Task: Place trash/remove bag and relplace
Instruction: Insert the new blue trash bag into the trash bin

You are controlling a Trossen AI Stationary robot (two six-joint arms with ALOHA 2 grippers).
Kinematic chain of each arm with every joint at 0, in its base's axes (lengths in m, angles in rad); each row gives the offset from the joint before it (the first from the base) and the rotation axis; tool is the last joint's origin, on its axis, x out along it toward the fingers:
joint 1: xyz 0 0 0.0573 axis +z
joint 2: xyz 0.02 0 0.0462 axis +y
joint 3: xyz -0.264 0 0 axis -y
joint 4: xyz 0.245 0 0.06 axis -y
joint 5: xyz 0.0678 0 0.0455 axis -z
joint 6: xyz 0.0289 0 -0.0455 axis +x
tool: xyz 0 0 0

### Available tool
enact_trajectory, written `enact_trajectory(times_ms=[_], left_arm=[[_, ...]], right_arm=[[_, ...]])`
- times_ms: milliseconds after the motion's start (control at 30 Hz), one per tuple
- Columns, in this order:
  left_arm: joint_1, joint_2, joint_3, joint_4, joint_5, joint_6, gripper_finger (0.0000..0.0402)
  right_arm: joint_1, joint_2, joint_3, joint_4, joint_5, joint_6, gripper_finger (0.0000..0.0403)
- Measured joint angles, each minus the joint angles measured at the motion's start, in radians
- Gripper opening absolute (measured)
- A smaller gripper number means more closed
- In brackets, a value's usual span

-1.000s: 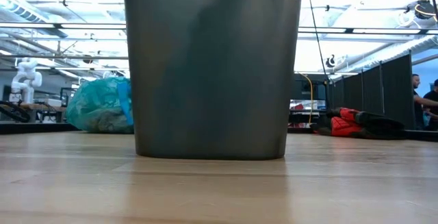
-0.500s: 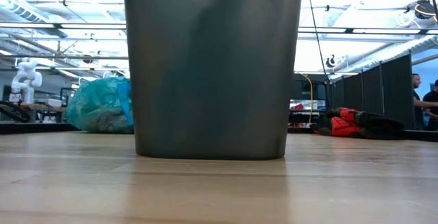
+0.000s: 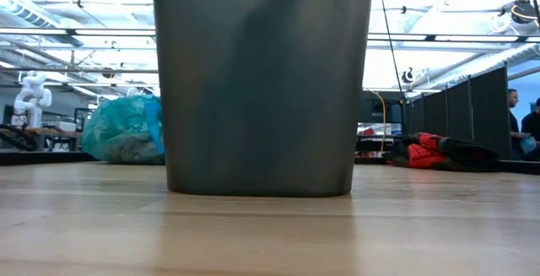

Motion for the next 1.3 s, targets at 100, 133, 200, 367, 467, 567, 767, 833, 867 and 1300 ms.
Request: enact_trajectory(times_ms=[100, 133, 200, 367, 467, 567, 767, 833, 867, 1300], left_arm=[[0.011, -0.017, 0.025, 0.035, -0.112, 0.000, 0.0171], [0.016, -0.026, 0.026, 0.057, -0.164, 0.000, 0.0171], [0.038, -0.035, 0.026, 0.089, -0.237, 0.001, 0.0167], [0.140, -0.019, 0.006, 0.183, -0.235, 0.024, 0.0112], [0.190, 0.003, -0.006, 0.226, -0.215, 0.076, 0.0054], [0.236, 0.020, -0.018, 0.217, -0.211, 0.103, 0.0009], [0.328, 0.021, -0.047, 0.198, -0.221, 0.102, 0.0002], [0.350, 0.021, -0.047, 0.199, -0.222, 0.102, 0.0002], [0.362, 0.021, -0.047, 0.199, -0.224, 0.102, 0.0002], [0.399, 0.022, -0.047, 0.147, -0.227, 0.101, 0.0001]], right_arm=[[-0.023, 0.000, 0.000, -0.004, 0.002, -0.012, 0.0013], [-0.028, 0.000, 0.000, -0.009, 0.002, -0.015, 0.0014], [-0.038, 0.000, 0.000, -0.027, 0.002, -0.017, 0.0011], [-0.057, 0.000, 0.000, -0.071, 0.045, -0.017, 0.0002], [-0.070, 0.000, 0.000, -0.085, 0.045, -0.017, 0.0001], [-0.081, 0.000, 0.000, -0.112, 0.049, -0.011, 0.0000], [-0.106, 0.000, -0.004, -0.173, 0.066, 0.012, 0.0000], [-0.116, 0.000, -0.006, -0.174, 0.090, 0.012, 0.0000], [-0.122, 0.000, -0.006, -0.174, 0.098, 0.010, 0.0000], [-0.221, -0.001, -0.005, -0.174, 0.125, -0.050, 0.0000]])
